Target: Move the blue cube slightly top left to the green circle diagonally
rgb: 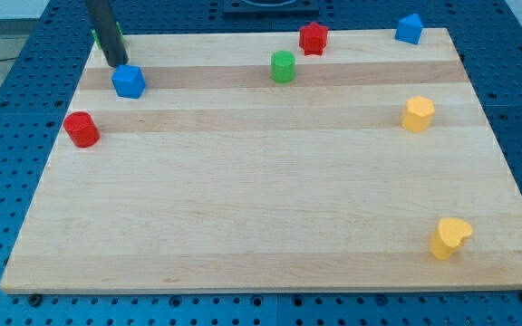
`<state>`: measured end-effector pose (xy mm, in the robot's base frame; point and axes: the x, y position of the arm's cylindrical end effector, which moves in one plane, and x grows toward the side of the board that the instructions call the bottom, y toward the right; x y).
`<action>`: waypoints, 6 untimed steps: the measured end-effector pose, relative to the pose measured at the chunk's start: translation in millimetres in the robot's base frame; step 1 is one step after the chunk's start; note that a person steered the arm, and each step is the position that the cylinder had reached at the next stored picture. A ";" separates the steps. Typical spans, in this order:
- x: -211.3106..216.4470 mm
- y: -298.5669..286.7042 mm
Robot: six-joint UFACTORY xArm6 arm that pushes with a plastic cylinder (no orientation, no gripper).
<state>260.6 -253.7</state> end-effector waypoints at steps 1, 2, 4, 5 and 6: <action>16.0 -14.6; 45.8 -15.0; 81.8 -8.7; 61.6 14.6; 35.5 65.4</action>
<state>296.1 -188.3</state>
